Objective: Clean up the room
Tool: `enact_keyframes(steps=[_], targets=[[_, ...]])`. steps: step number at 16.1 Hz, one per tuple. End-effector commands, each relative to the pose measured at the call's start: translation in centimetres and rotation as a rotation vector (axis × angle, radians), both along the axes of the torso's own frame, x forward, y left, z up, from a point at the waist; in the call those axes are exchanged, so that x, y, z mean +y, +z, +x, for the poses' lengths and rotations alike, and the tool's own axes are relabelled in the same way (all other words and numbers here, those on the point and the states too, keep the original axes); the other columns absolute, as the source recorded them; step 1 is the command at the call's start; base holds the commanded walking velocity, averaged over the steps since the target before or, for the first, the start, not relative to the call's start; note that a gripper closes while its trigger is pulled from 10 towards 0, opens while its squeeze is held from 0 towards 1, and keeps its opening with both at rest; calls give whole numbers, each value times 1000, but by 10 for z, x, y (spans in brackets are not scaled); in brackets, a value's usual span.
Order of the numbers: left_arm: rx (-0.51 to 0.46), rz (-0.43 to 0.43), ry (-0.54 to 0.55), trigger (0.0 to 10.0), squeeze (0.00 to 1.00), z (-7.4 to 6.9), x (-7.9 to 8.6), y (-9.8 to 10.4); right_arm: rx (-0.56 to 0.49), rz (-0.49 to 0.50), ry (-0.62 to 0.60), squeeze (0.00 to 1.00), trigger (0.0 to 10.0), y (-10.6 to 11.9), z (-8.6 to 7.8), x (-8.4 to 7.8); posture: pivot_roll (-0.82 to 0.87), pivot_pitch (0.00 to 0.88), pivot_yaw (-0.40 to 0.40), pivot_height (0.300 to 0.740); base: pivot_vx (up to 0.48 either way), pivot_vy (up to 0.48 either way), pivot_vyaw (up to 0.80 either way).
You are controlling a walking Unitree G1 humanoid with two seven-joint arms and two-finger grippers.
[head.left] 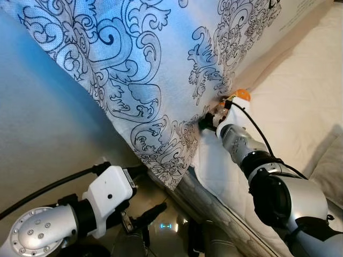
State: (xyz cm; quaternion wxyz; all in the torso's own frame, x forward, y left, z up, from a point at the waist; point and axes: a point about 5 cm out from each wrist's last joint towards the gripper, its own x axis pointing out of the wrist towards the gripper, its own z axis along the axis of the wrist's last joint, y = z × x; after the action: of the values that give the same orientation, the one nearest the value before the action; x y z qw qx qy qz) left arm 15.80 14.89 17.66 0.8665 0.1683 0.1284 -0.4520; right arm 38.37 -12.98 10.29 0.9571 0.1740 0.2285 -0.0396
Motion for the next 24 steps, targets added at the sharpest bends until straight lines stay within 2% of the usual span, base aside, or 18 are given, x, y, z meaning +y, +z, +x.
enact_keyframes(steps=[1, 2, 3, 4, 5, 11, 24], targets=[[12, 4, -11, 10000, 51, -2, 0, -1, 24, 31, -16, 0, 10000, -6, -3, -1, 317, 259, -14, 740, 0, 0, 0], [11, 5, -12, 10000, 51, -2, 0, -1, 28, 53, -23, 0, 10000, -8, -4, -2, 320, 256, -15, 740, 0, 0, 0], [11, 7, -13, 10000, 51, -3, 0, -1, 35, 56, -24, 0, 8471, -11, -6, -4, 323, 256, -16, 740, 0, 0, 0], [13, 8, -13, 10000, 51, -3, 0, -1, 46, 37, -15, 0, 2706, -14, -7, -6, 325, 257, -16, 740, 0, 0, 0], [14, 11, -14, 10000, 47, -4, 1, -1, 58, 25, -10, 0, 0, -17, -9, -7, 326, 259, -17, 740, 0, 0, 0], [21, 21, -14, 10000, 51, -7, 3, -3, 50, 76, -34, 0, 0, -20, -11, -8, 332, 262, -15, 740, 0, 0, 0], [19, 16, -17, 10000, 55, -4, 5, -2, 50, 71, -54, 0, 0, -22, -12, -13, 334, 259, -11, 740, 0, 0, 0]])
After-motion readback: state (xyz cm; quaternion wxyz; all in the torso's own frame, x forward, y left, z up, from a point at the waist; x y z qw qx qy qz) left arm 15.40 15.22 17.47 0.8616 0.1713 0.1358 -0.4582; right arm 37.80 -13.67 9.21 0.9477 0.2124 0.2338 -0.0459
